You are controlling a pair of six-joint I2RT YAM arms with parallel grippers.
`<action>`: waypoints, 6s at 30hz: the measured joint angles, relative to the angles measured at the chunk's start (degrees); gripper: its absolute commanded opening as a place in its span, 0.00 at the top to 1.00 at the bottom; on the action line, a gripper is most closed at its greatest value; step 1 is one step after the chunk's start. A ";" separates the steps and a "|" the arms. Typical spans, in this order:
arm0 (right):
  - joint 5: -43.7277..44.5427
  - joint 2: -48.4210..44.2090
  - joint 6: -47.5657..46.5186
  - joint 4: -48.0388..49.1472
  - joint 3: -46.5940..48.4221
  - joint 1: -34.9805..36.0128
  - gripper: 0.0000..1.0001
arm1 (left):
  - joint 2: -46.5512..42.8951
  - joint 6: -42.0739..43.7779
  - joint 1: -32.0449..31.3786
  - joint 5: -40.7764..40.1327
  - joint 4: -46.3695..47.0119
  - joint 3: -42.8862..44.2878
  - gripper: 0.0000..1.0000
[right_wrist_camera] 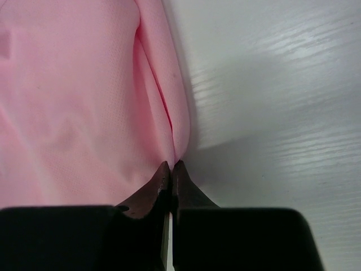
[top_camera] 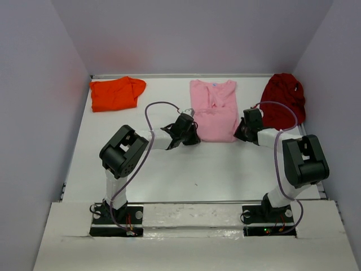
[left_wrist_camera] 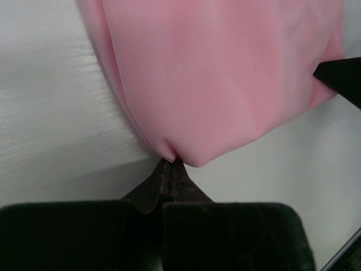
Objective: Fold and stack the t-shirts
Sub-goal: Fold the tshirt
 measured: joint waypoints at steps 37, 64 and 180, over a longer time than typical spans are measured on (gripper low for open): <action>-7.26 -37.99 0.63 -20.68 -11.26 4.09 1.00 | -38.45 -4.33 -6.36 -8.26 -12.44 -20.41 1.00; 4.72 -5.16 -1.73 -17.05 19.85 4.31 1.00 | -19.71 7.63 4.37 -11.08 -14.53 2.67 1.00; 23.58 6.16 -10.51 -2.91 22.84 5.68 0.07 | -1.18 15.34 7.58 -4.11 -12.63 21.73 0.41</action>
